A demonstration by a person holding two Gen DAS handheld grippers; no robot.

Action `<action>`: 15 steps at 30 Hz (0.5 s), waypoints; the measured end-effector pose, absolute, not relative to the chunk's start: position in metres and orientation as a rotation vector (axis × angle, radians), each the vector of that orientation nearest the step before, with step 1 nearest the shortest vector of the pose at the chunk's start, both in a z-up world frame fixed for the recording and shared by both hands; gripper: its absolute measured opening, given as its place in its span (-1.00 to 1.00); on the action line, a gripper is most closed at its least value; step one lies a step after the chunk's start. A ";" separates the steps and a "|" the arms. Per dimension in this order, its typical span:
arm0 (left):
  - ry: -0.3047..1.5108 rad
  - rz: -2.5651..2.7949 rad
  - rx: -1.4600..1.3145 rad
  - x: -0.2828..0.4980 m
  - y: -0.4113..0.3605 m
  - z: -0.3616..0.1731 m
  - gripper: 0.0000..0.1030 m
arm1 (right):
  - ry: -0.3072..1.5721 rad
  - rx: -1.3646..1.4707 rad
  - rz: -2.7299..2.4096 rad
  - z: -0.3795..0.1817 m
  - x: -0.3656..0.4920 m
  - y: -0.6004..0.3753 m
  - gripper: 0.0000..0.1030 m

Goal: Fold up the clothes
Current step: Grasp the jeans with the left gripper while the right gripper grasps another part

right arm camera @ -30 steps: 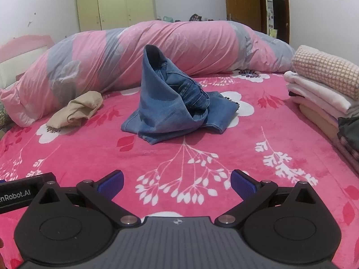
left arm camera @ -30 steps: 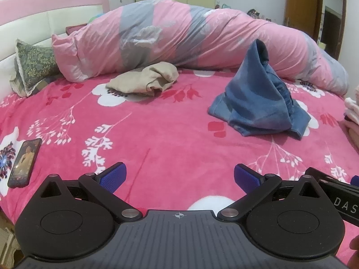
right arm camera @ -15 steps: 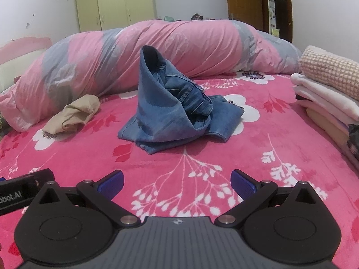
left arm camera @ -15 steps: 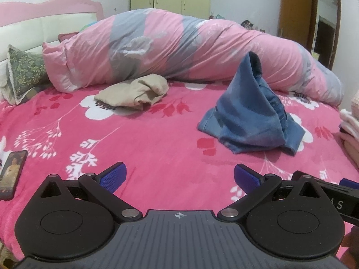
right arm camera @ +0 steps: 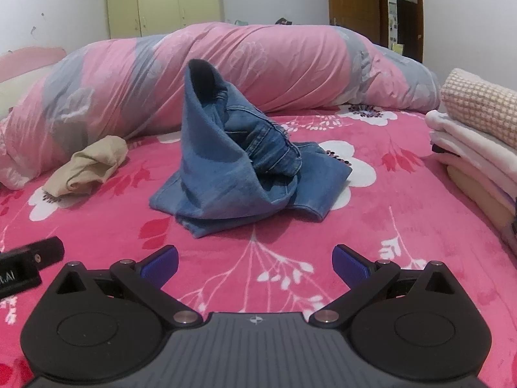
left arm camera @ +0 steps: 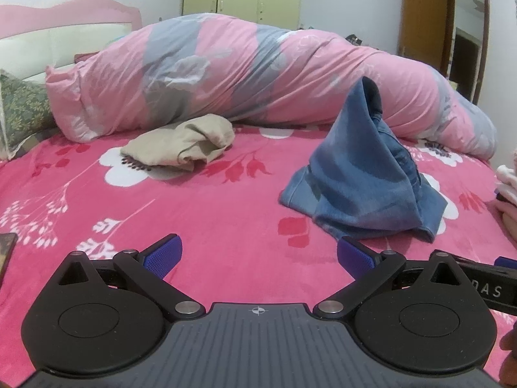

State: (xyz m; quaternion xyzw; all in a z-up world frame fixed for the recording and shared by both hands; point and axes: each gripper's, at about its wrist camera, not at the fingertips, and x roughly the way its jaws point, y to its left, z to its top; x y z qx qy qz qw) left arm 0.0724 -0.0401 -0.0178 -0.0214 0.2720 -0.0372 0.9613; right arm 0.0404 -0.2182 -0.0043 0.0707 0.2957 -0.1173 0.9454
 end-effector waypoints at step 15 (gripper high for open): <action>0.482 -0.338 -0.029 0.162 -0.109 -0.030 1.00 | 0.338 0.158 -0.250 -0.034 0.077 -0.319 0.99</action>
